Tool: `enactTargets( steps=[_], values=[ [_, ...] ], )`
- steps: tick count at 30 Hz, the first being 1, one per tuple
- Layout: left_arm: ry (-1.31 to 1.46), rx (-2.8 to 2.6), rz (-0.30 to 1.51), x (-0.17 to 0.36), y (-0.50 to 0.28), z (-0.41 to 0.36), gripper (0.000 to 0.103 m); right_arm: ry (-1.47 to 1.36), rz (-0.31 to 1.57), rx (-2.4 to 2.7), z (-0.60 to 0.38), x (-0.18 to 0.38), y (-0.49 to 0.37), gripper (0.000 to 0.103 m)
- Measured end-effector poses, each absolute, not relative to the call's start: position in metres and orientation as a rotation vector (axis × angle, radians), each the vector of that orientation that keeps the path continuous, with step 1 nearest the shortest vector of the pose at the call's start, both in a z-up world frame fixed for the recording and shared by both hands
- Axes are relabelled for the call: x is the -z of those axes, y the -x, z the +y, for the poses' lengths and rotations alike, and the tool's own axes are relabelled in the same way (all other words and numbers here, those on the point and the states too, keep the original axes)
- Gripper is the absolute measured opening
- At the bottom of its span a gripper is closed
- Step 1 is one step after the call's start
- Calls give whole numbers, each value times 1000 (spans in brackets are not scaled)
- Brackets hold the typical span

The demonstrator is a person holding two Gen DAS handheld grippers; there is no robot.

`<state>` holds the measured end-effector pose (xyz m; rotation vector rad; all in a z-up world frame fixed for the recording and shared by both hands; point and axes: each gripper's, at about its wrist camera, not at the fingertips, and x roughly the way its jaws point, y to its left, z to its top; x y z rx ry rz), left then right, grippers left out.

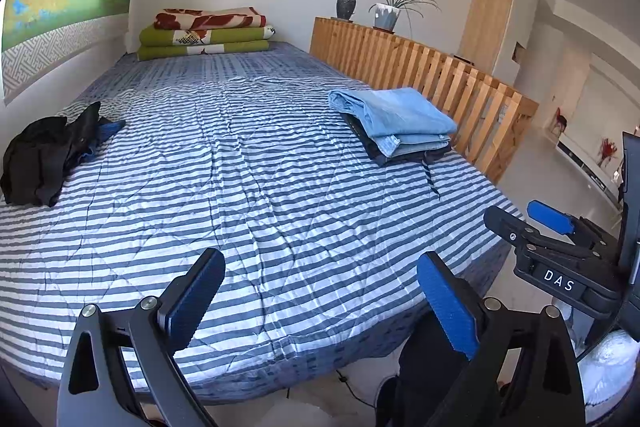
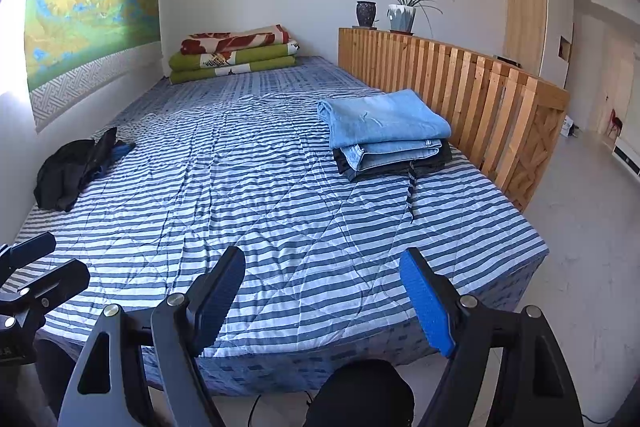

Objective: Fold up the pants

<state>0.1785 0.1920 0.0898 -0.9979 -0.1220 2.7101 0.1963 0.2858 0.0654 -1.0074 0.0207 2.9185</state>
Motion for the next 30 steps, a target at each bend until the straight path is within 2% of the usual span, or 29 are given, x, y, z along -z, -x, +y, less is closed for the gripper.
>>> enactTargets(
  steps=[30],
  values=[
    [992, -2712, -121, -88, -173, 188, 101, 1048, -1, -2916, 285, -55, -190, 76]
  ],
)
